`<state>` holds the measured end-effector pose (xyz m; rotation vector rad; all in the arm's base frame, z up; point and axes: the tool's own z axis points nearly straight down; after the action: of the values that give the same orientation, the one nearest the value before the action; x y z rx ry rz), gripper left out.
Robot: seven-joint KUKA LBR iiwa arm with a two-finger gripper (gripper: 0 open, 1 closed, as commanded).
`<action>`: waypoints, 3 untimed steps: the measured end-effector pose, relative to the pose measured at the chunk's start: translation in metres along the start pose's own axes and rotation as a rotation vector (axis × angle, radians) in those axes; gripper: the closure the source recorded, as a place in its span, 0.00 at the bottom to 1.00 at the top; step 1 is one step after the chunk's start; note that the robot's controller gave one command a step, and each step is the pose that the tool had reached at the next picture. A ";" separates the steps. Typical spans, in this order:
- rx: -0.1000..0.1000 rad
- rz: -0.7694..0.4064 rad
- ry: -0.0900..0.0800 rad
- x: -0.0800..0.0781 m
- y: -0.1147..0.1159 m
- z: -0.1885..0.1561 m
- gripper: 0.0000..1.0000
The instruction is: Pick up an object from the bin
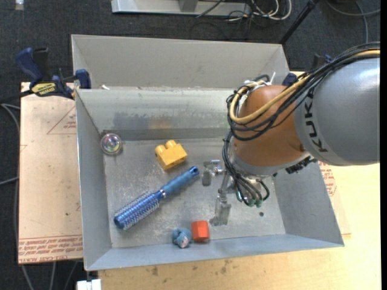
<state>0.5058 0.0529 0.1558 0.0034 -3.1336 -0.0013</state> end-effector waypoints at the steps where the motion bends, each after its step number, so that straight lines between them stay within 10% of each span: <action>1: -0.001 -0.492 -0.008 -0.049 0.099 0.088 0.00; 3: 0.003 -0.754 -0.008 -0.031 0.129 0.051 0.00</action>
Offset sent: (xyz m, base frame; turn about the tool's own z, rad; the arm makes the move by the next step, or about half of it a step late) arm 0.0494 0.0960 -0.0858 -0.4901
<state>0.5364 0.1824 0.1050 1.1608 -2.9203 -0.0017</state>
